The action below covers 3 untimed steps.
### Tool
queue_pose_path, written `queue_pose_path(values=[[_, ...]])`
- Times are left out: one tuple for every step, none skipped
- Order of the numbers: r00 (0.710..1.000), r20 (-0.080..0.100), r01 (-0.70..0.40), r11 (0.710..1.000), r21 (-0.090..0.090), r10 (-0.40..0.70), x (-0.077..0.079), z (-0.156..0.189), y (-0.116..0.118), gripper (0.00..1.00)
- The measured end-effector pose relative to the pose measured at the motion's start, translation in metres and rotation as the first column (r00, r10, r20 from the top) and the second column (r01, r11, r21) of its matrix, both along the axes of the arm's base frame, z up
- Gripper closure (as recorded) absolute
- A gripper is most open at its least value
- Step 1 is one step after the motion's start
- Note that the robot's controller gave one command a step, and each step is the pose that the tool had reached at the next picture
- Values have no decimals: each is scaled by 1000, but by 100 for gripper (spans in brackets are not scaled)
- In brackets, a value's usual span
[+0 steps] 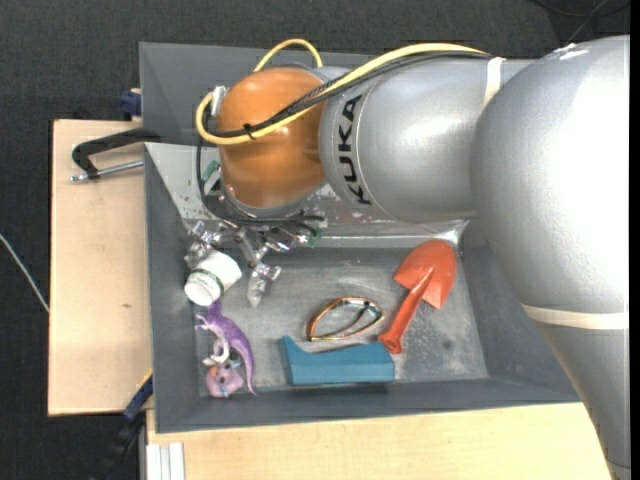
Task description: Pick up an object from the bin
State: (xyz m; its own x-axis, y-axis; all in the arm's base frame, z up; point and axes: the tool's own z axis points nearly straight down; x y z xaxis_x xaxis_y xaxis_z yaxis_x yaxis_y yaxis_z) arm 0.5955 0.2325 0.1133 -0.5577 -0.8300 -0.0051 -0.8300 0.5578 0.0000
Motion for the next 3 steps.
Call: queue_pose_path(values=[[959,8,-282,960,1,282,2,-14,0,100],[959,8,-282,959,2,282,2,-14,0,100],[948,-3,-318,948,-1,318,-7,33,-2,100]])
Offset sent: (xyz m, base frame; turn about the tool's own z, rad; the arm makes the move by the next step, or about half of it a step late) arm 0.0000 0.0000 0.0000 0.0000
